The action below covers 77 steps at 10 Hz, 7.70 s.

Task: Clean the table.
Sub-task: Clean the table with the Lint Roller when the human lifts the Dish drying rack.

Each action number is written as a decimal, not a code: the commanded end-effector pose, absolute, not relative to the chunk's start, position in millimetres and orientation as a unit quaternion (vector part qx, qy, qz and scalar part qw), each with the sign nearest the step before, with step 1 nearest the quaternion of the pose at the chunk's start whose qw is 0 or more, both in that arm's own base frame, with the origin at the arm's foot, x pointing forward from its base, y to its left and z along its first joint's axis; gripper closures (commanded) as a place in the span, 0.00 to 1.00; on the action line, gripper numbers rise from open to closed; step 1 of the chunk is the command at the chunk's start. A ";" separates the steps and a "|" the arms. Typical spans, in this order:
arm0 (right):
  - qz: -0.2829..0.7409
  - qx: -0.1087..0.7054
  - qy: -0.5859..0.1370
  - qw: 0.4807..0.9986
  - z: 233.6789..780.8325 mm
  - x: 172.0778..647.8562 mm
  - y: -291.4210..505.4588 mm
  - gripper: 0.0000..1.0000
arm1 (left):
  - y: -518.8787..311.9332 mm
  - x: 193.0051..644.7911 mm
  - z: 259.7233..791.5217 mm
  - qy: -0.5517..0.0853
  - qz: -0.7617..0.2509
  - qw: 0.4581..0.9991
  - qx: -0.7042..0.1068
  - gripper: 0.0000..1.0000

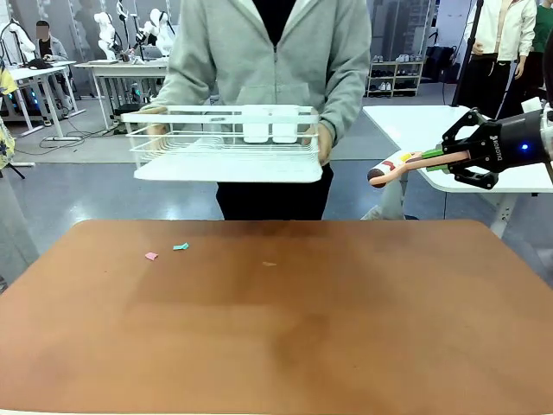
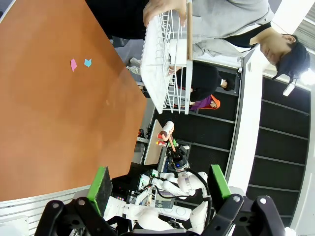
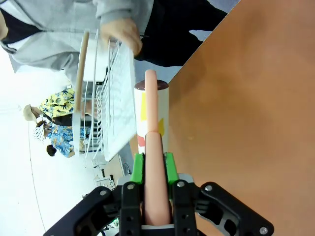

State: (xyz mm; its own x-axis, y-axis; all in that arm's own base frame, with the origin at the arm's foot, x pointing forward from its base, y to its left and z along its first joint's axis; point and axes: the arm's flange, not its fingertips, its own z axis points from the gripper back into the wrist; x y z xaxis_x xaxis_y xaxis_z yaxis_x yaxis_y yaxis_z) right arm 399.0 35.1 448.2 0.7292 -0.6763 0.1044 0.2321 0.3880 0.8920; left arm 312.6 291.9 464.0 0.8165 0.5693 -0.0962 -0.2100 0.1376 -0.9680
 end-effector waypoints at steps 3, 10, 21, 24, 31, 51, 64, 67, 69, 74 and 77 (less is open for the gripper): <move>-0.283 0.475 -0.234 0.800 448.4 398.9 35.8 1.00 | 293.5 310.2 465.2 -0.151 0.263 0.738 -0.603 0.00; -0.087 0.480 -0.170 0.856 479.7 460.3 72.0 0.78 | 293.5 310.2 465.2 -0.151 0.263 0.738 -0.603 0.00; 0.082 0.447 -0.073 0.888 407.5 571.0 251.9 0.78 | 293.5 310.2 465.2 -0.151 0.263 0.738 -0.603 0.00; 0.072 0.445 -0.073 0.890 406.8 572.3 252.6 0.78 | 293.5 310.2 465.2 -0.151 0.263 0.738 -0.603 0.00; 0.036 0.418 -0.003 0.908 328.4 617.2 354.6 0.78 | 293.5 310.2 465.2 -0.151 0.263 0.738 -0.603 0.00; 0.023 0.345 0.106 0.932 244.9 626.6 605.9 0.78 | 293.5 310.2 465.2 -0.151 0.263 0.738 -0.603 0.00; 0.019 0.328 0.076 0.941 342.5 627.8 502.4 0.78 | 293.5 310.2 465.2 -0.151 0.263 0.738 -0.603 0.00; 0.069 0.309 0.060 0.947 465.7 623.5 433.6 0.78 | 293.5 310.2 465.2 -0.151 0.263 0.738 -0.603 0.00; 0.115 0.247 0.093 0.958 515.7 605.0 392.5 0.78 | 293.5 310.2 465.2 -0.151 0.263 0.738 -0.603 0.00; 0.153 0.052 0.049 0.986 593.2 523.1 238.8 0.78 | 293.5 310.2 465.2 -0.151 0.263 0.738 -0.603 0.00; 0.120 0.064 0.024 0.990 583.5 463.8 164.1 0.78 | 293.5 310.2 465.2 -0.151 0.263 0.738 -0.603 0.00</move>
State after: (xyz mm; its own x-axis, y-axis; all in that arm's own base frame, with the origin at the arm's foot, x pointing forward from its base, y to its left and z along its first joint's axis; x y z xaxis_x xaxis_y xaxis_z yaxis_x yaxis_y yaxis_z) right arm 567.8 203.0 671.7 0.9696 0.2361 -0.0641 -0.2279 0.9670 0.1139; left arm 312.3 292.2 463.5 0.8160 0.5698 -0.0974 -0.2106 0.1361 -0.9680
